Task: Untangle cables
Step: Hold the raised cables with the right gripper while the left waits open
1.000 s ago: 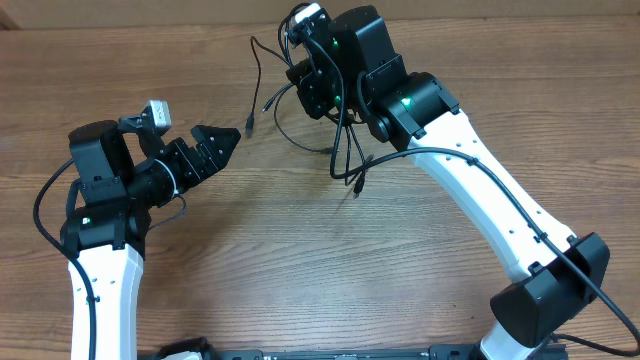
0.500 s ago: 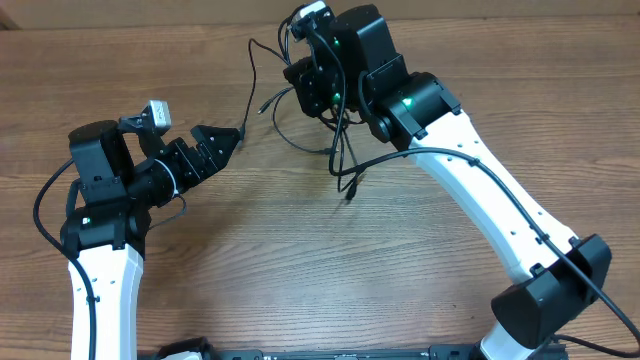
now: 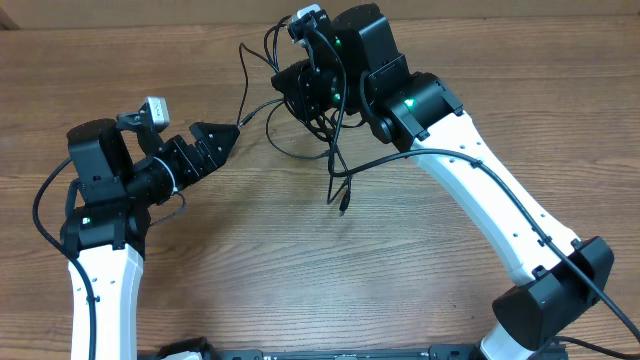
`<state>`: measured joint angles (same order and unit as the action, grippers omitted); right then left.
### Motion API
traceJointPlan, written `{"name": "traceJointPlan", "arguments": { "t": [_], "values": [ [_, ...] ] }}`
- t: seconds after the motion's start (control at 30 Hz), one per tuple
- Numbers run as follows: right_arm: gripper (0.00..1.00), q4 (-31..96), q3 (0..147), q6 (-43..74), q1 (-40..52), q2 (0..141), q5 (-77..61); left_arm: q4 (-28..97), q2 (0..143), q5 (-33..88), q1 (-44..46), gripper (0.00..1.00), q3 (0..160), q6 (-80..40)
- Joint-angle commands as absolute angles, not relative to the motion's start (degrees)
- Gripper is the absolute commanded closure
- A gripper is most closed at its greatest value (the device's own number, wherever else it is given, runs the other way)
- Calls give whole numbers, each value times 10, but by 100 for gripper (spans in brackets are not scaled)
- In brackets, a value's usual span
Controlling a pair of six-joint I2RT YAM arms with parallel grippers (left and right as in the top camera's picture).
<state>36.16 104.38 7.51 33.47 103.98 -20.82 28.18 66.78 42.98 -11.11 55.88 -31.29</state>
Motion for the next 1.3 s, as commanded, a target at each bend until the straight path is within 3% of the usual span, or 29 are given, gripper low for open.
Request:
{"name": "traceJointPlan", "arguments": {
  "t": [0.0,0.3,0.4,0.47,0.6,0.63,0.67,0.77,1.0,1.13,1.27],
  "values": [
    [96,359,1066,79,337,1009,-217,282,668,429,-113,0,568,-317],
    [96,356,1066,98,337,1009,-218,288,668,430,-112,0,568,-317],
    [96,352,1066,112,337,1009,-218,291,668,430,-111,15,568,-317],
    [96,347,1066,134,337,1009,-218,297,668,430,-110,0,568,-317],
    [96,340,1066,197,337,1009,-226,298,670,428,-110,0,568,-317],
    [96,340,1066,210,337,1009,-234,298,672,428,-109,22,568,-317],
    [96,340,1066,220,338,1009,-246,298,673,428,-108,36,568,-317],
    [96,338,1066,227,338,1009,-286,299,678,429,-104,55,568,-317],
    [96,336,1066,227,337,1010,-299,298,692,437,-88,54,567,-317],
    [96,349,1065,228,337,1011,-295,273,692,492,-81,60,568,-287],
    [96,355,1065,227,338,1013,-290,222,692,588,-78,49,567,-255]
  ]
}}
